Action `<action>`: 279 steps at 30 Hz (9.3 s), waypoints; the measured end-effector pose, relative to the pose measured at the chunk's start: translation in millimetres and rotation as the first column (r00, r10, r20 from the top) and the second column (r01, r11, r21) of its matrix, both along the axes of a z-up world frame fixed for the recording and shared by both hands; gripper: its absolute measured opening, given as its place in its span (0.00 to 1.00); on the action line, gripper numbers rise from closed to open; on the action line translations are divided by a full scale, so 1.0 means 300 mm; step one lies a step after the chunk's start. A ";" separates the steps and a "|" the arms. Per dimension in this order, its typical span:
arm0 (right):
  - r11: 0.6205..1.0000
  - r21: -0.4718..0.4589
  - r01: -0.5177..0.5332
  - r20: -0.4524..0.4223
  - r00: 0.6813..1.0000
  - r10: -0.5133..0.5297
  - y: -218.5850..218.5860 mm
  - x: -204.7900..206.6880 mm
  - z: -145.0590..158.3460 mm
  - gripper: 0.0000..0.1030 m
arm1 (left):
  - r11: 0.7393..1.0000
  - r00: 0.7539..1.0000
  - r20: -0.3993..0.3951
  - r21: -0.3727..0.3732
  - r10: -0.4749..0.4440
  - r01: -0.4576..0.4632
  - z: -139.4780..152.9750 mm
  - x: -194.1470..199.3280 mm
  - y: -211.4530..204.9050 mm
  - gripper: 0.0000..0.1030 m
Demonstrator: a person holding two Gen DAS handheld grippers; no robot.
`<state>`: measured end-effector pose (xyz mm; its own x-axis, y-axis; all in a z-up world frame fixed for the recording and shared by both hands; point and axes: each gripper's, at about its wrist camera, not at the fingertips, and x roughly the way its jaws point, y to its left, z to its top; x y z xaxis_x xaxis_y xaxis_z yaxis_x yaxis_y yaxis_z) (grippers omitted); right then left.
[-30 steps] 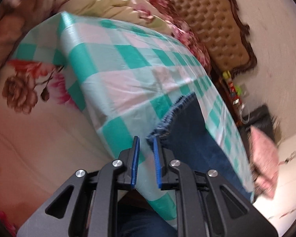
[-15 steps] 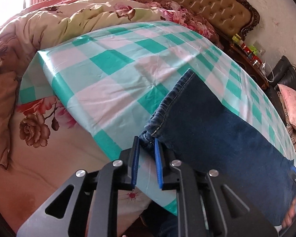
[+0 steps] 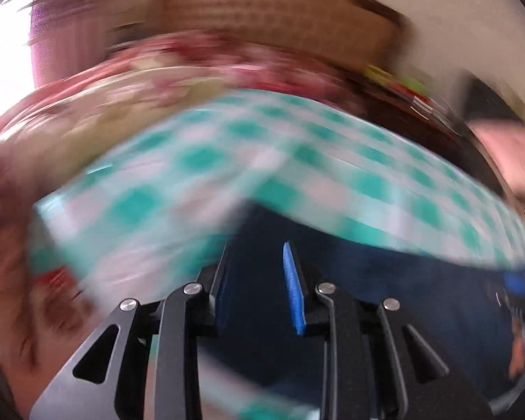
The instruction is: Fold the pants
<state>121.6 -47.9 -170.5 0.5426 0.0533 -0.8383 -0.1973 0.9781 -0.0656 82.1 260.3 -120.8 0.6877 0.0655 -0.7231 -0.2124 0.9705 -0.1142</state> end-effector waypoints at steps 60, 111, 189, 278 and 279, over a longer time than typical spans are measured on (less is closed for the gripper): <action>0.999 0.009 0.052 0.019 0.998 -0.052 -0.015 0.011 -0.001 0.95 | 0.986 0.967 -0.200 -0.082 -0.160 0.146 -0.131 0.265 0.213 0.17; 0.999 0.048 -0.013 0.103 0.995 0.008 0.253 0.029 0.067 0.95 | 0.989 0.988 -0.151 0.139 -0.023 0.044 -0.128 0.056 0.020 0.68; 0.606 0.786 0.120 -0.465 0.761 0.452 0.342 0.088 -0.005 0.15 | 0.547 0.869 -0.102 0.740 -0.484 0.392 -0.198 -0.256 -0.674 0.20; 0.924 0.368 0.101 -0.127 0.990 -0.057 -0.421 -0.411 0.212 0.06 | 0.698 0.952 0.010 0.682 -0.305 0.216 -0.162 -0.327 -0.801 0.63; 0.925 0.365 0.105 -0.119 0.991 -0.065 -0.432 -0.417 0.223 0.06 | 0.677 0.951 -0.004 0.701 -0.310 0.224 -0.169 -0.325 -0.804 0.64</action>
